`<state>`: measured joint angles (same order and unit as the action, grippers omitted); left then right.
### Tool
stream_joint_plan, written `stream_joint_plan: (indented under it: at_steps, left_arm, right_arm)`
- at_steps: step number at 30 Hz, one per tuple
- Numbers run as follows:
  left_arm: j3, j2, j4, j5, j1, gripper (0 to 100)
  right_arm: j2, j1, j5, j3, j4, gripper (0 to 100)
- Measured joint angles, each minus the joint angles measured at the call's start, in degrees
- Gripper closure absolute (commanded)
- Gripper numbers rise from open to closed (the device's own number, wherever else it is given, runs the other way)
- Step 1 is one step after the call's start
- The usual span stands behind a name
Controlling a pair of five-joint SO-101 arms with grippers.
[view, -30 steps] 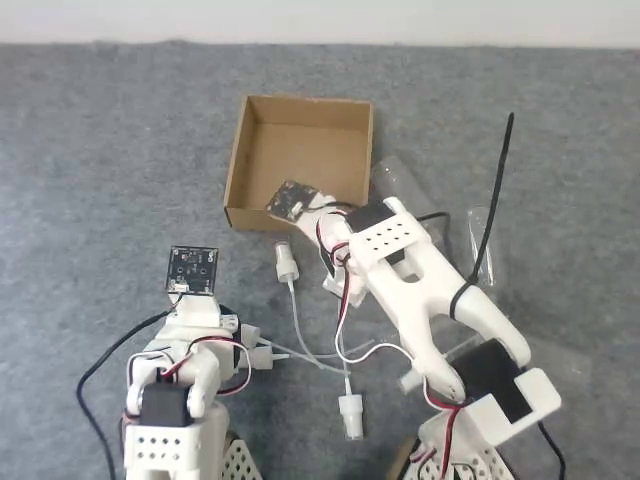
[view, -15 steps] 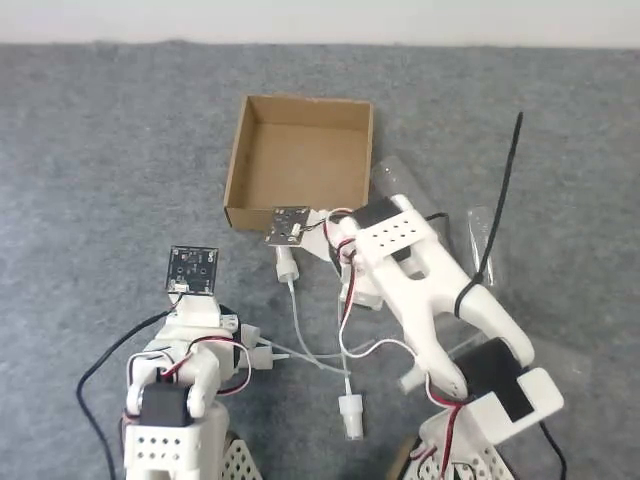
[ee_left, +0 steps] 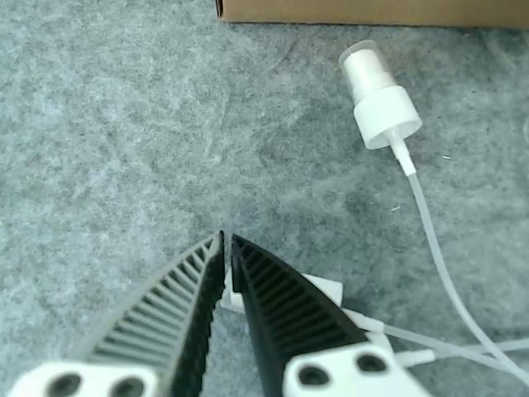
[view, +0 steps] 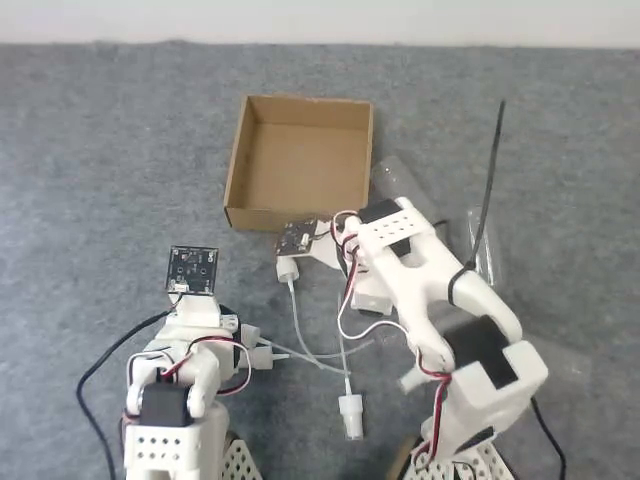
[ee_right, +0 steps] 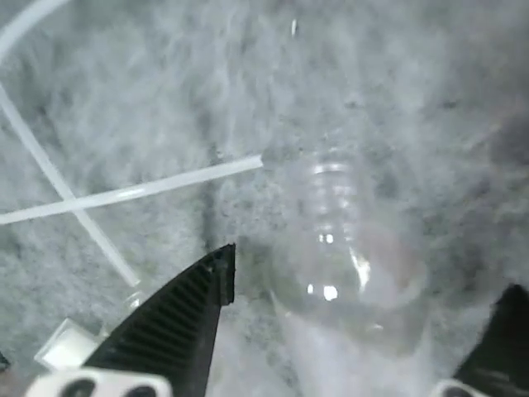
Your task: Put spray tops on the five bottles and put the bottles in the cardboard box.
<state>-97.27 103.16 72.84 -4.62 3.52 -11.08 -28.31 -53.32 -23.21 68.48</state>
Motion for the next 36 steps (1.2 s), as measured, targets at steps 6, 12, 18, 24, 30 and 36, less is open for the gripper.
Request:
stream_joint_plan:
  at_steps: [6, 12, 18, 24, 30, 36]
  left_arm:
    - [0.00, 0.00, 0.00, 0.00, 0.00, 99]
    - [0.00, 0.00, 0.00, 0.00, 0.00, 99]
    - [0.00, 0.00, 0.00, 0.00, 0.00, 99]
    - [0.00, 0.00, 0.00, 0.00, 0.00, 99]
    - [0.00, 0.00, 0.00, 0.00, 0.00, 99]
    - [0.00, 0.00, 0.00, 0.00, 0.00, 99]
  right_arm:
    - [0.00, 0.00, -0.09, 0.09, -0.62, 72.8]
    - [0.00, 0.00, -0.18, 0.09, -0.62, 73.1]
    - [0.00, 0.00, -0.26, 0.09, -0.70, 84.5]
    - [1.49, 0.00, 3.43, 0.09, -0.88, 87.6]
    - [10.55, -1.14, 10.02, 0.09, -0.70, 87.6]
    - [16.53, -4.48, 17.49, 0.09, -0.62, 87.6]
